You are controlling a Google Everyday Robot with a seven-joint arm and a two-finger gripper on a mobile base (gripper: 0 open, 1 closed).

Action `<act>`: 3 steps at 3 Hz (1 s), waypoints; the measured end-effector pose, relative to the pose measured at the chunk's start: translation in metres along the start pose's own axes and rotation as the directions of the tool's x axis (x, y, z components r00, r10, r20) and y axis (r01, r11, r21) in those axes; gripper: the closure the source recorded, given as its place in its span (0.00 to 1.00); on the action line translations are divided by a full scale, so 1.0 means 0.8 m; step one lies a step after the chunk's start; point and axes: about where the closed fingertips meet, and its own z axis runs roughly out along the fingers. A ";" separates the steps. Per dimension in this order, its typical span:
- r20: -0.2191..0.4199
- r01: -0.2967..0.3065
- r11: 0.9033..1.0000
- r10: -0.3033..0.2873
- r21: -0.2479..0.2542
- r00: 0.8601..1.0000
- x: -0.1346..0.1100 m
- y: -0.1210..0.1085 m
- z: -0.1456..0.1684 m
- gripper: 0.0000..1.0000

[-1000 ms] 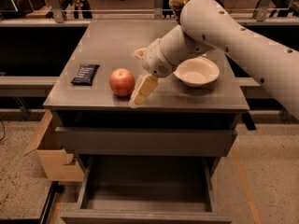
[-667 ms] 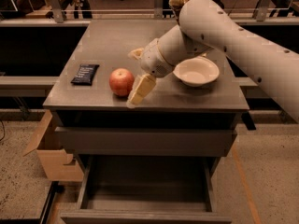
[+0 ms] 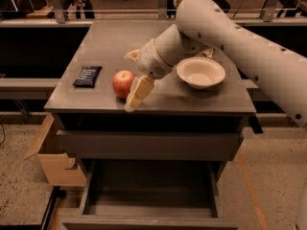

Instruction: Place apple into middle drawer

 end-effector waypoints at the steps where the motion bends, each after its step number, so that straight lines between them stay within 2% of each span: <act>1: -0.026 0.013 1.000 -0.013 -0.024 1.000 -0.005 0.002 0.007 0.03; 3: -0.046 0.017 0.998 -0.020 -0.056 0.999 -0.004 0.006 0.013 0.48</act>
Offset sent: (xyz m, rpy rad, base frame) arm -0.0034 0.0076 -0.0014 -0.0506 0.0128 0.0331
